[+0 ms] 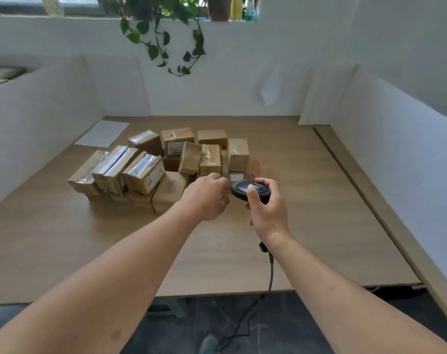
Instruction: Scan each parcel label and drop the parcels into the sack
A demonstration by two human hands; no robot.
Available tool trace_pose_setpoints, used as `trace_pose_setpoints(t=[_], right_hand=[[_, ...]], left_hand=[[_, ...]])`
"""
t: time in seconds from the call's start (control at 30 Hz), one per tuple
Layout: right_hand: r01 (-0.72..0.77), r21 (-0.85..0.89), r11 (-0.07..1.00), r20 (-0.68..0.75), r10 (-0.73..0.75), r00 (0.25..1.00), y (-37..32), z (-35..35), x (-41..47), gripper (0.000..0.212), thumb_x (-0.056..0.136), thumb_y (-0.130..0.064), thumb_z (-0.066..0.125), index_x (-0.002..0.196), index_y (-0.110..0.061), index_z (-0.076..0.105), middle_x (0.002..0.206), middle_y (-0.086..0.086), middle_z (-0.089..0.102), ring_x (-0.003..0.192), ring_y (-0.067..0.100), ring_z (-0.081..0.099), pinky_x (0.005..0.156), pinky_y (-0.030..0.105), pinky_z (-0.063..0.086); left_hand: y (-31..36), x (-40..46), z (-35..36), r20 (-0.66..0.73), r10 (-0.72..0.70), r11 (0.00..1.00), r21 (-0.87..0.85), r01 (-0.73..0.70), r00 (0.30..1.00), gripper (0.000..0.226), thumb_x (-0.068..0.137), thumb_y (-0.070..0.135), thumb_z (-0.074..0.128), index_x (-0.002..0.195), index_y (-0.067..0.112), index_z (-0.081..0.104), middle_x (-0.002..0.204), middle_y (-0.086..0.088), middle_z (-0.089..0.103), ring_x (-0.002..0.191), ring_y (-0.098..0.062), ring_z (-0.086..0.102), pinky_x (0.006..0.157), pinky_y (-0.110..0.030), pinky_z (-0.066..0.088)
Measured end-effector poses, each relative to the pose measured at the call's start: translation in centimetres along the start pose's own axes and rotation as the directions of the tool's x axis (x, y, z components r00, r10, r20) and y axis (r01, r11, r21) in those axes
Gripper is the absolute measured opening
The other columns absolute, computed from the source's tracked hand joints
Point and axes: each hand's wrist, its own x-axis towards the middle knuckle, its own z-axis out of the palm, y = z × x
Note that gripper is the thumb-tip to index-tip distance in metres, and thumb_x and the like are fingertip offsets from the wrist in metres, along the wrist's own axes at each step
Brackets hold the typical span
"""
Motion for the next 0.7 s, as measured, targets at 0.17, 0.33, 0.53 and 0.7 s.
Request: trace_pose_setpoints(t=[0.17, 0.33, 0.53, 0.7], right_hand=[[-0.11, -0.008, 0.994, -0.129, 0.108, 0.986, 2.0, -0.7, 8.1, 0.046, 0.076, -0.07, 0.057, 0.115, -0.046, 0.061, 0.105, -0.014, 0.073, 0.095, 0.018, 0.076, 0.082, 0.056, 0.064], [-0.195, -0.006, 0.981, -0.226, 0.189, 0.956, 4.3, -2.2, 15.4, 0.037, 0.087, -0.062, 0.061, 0.118, -0.043, 0.06, 0.104, -0.011, 0.074, 0.096, 0.018, 0.074, 0.082, 0.044, 0.062], [-0.25, -0.003, 0.968, -0.224, 0.243, 0.944, 7.9, -4.6, 24.1, 0.03, 0.094, -0.056, 0.063, 0.12, -0.042, 0.06, 0.106, -0.014, 0.074, 0.099, 0.017, 0.074, 0.086, 0.041, 0.06], [-0.306, 0.013, 0.952, -0.107, 0.305, 0.946, 13.2, -6.2, 31.1, 0.041, 0.076, -0.071, 0.056, 0.111, -0.05, 0.059, 0.105, -0.019, 0.073, 0.097, 0.018, 0.077, 0.089, 0.054, 0.063]], left_hand=[[0.4, 10.0, 3.1, 0.091, 0.062, 0.998, -0.036, -0.059, 0.994, 0.053, 0.099, 0.034, 0.062, 0.149, 0.021, 0.051, 0.15, -0.003, 0.05, 0.13, -0.03, 0.056, 0.098, -0.045, 0.055], [1.9, 18.0, 6.5, 0.159, 0.118, 0.993, -0.049, -0.112, 0.98, 0.046, 0.099, 0.034, 0.062, 0.144, 0.023, 0.055, 0.146, -0.001, 0.052, 0.123, -0.028, 0.06, 0.091, -0.043, 0.058], [4.8, 26.1, 11.2, 0.273, 0.117, 0.993, -0.055, -0.106, 0.955, 0.042, 0.098, 0.033, 0.061, 0.137, 0.019, 0.055, 0.14, -0.004, 0.052, 0.121, -0.031, 0.059, 0.089, -0.043, 0.056], [6.8, 31.8, 16.6, 0.337, -0.031, 0.997, -0.053, 0.051, 0.941, 0.043, 0.098, 0.033, 0.06, 0.137, 0.015, 0.054, 0.139, -0.006, 0.051, 0.121, -0.032, 0.058, 0.093, -0.047, 0.056]])
